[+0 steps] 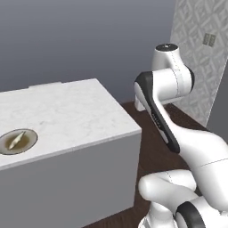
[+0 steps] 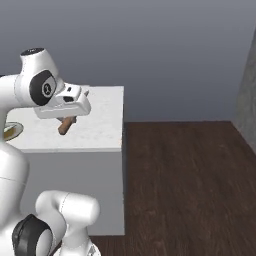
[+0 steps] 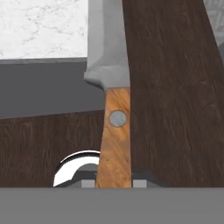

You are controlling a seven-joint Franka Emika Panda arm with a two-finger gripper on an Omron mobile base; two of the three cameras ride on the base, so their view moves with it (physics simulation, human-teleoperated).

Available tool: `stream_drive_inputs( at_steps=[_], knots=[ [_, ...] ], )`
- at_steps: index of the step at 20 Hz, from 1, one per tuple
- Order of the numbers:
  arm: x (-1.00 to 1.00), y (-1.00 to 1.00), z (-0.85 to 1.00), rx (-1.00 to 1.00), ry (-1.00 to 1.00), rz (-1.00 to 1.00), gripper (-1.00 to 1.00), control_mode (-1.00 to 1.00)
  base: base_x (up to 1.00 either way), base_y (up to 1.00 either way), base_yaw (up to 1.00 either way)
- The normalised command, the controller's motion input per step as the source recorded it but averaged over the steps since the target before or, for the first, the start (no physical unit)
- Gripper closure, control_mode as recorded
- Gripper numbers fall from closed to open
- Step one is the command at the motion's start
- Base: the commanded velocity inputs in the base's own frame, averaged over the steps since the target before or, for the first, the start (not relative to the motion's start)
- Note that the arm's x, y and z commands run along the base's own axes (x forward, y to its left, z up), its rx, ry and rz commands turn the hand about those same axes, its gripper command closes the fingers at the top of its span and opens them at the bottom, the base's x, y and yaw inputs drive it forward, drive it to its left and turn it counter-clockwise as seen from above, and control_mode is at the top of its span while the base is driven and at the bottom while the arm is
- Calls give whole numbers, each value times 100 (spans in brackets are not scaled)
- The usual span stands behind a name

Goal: Pick up the knife from the drawer and place it on the cutting board. Then place the meat from the plate to the cutting board.

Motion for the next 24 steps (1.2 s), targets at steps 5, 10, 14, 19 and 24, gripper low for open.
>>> stream_drive_inputs(
  at_steps=[5,10,14,19,24],
  knots=[
    [0,0,0,0,0,0,100,100,6,100,-2],
    [0,0,0,0,0,0,100,100,10,100,-7],
    [0,0,0,0,0,0,100,100,11,94,-9],
    [0,0,0,0,0,0,100,100,14,68,-10],
    [0,0,0,0,0,0,100,100,8,52,-2]
  ],
)
